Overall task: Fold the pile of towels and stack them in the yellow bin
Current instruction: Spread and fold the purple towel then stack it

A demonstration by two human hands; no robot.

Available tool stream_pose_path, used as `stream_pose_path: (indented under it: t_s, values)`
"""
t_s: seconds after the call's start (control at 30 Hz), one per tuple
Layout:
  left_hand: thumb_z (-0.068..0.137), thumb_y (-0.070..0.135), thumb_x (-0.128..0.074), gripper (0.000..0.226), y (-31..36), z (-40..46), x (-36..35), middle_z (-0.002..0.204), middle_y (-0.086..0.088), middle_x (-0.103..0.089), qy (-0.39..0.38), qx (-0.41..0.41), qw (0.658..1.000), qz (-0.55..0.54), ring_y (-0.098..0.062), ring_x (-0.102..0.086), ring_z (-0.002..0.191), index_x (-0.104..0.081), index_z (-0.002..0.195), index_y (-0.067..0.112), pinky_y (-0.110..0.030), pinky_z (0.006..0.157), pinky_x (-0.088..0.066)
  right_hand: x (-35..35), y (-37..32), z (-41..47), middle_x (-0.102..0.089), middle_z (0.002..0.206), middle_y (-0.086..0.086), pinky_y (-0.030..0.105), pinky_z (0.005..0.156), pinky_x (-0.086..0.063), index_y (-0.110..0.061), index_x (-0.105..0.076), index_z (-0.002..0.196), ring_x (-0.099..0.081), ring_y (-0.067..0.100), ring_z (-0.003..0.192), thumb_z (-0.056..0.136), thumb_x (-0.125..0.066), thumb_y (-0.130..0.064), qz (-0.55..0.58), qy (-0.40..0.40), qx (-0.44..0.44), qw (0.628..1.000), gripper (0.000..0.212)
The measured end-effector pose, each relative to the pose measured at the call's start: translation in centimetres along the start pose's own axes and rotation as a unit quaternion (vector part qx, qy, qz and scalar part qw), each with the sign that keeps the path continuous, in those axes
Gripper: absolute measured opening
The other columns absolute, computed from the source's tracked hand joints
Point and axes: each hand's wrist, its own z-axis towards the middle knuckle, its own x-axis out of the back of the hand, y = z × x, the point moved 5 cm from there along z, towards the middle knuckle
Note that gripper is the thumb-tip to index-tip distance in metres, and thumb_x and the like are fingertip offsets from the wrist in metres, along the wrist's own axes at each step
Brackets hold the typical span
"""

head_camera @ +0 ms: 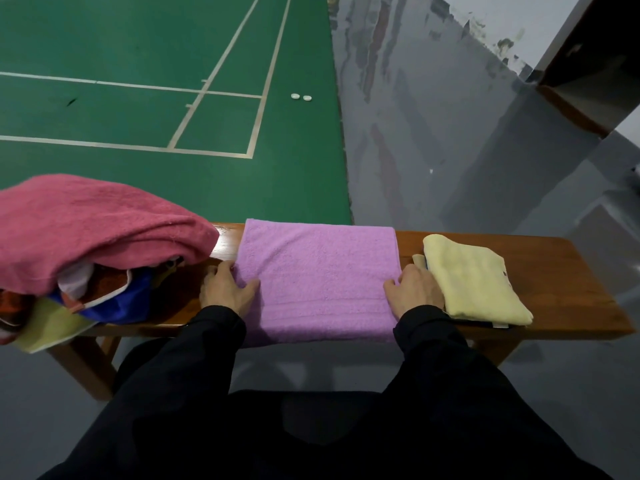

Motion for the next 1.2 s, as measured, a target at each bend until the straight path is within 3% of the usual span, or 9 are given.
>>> stream_pose_path:
  t_s: [0.1, 0.2, 0.33, 0.47, 0.7, 0.87, 1.03, 1.2]
  values:
    - [0.083, 0.041, -0.074, 0.061, -0.3, -0.3, -0.3, 0.13, -0.02, -0.054, 0.006, -0.01, 1.0, 0.002, -0.041, -0.052, 0.119, -0.056, 0.134, 0.014, -0.047, 0.106, -0.041, 0.0, 0.0, -0.1, -0.064, 0.122, 0.008, 0.036, 0.076, -0.056, -0.012, -0.063, 0.092, -0.059, 0.022, 0.08, 0.095, -0.068, -0.037, 0.057, -0.016, -0.041, 0.997, 0.026]
    - [0.083, 0.043, -0.074, 0.063, -0.4, -0.3, -0.3, 0.133, -0.02, -0.053, 0.002, -0.009, 1.0, 0.003, -0.04, -0.051, 0.122, -0.055, 0.137, 0.015, -0.047, 0.107, -0.041, 0.3, -0.1, -0.3, -0.068, 0.1, 0.01, 0.034, 0.073, -0.05, -0.014, -0.054, 0.094, -0.058, 0.023, 0.079, 0.095, -0.069, -0.031, 0.117, -0.022, -0.081, 0.99, 0.023]
    - [0.085, 0.044, -0.074, 0.065, -0.3, -0.4, -0.2, 0.136, -0.019, -0.051, -0.005, -0.009, 1.0, 0.004, -0.039, -0.05, 0.124, -0.053, 0.14, 0.016, -0.048, 0.11, -0.04, 0.6, -0.1, -0.7, -0.067, 0.113, 0.012, 0.033, 0.074, -0.044, -0.008, -0.062, 0.112, -0.054, 0.025, 0.081, 0.098, -0.064, -0.031, 0.111, -0.041, -0.096, 0.988, 0.027]
    - [0.085, 0.043, -0.074, 0.067, -0.1, -0.7, 0.1, 0.138, -0.019, -0.049, -0.014, -0.011, 1.0, 0.0, -0.039, -0.049, 0.126, -0.051, 0.142, 0.016, -0.048, 0.112, -0.038, 0.9, -0.4, -0.6, -0.058, 0.132, 0.007, 0.034, 0.076, -0.044, -0.008, -0.065, 0.111, -0.052, 0.026, 0.084, 0.099, -0.061, -0.031, 0.092, -0.053, -0.085, 0.991, 0.026]
    - [0.082, 0.041, -0.078, 0.066, -0.3, -0.7, 0.3, 0.136, -0.018, -0.05, -0.025, -0.026, 0.999, -0.007, -0.038, -0.052, 0.121, -0.052, 0.141, 0.024, -0.043, 0.109, -0.041, 1.8, -0.5, -1.2, -0.059, 0.117, 0.012, 0.042, 0.084, -0.05, -0.009, -0.058, 0.1, -0.06, 0.036, 0.097, 0.095, -0.056, -0.016, 0.058, 0.02, -0.014, 0.998, 0.009]
    - [0.077, 0.049, -0.081, 0.074, -0.1, -0.7, 0.0, 0.134, -0.016, -0.051, -0.022, -0.019, 1.0, 0.006, -0.036, -0.053, 0.12, -0.052, 0.14, 0.024, -0.046, 0.109, -0.043, 2.7, -0.7, -1.0, -0.06, 0.119, 0.011, 0.041, 0.084, -0.05, -0.008, -0.06, 0.113, -0.062, 0.034, 0.098, 0.098, -0.055, -0.015, 0.055, 0.024, -0.015, 0.998, 0.017]
    - [0.078, 0.052, -0.078, 0.08, 0.1, -0.6, 0.0, 0.14, -0.019, -0.049, -0.022, -0.013, 0.999, 0.032, -0.038, -0.05, 0.127, -0.049, 0.144, 0.017, -0.05, 0.111, -0.04, 2.4, -1.1, -1.3, -0.056, 0.132, 0.015, 0.04, 0.099, -0.05, -0.002, -0.053, 0.128, -0.059, 0.034, 0.117, 0.093, -0.06, -0.009, 0.013, 0.0, -0.017, 1.0, 0.036]
    - [0.083, 0.049, -0.073, 0.053, 0.6, -0.8, 0.6, 0.126, -0.019, -0.054, 0.004, 0.007, 0.999, 0.042, -0.038, -0.054, 0.115, -0.063, 0.119, 0.011, -0.045, 0.104, -0.044, 1.2, -1.4, -0.8, -0.05, 0.139, 0.018, 0.044, 0.106, -0.042, 0.0, -0.048, 0.135, -0.052, 0.037, 0.124, 0.098, -0.055, -0.031, 0.058, -0.025, -0.064, 0.996, 0.05]
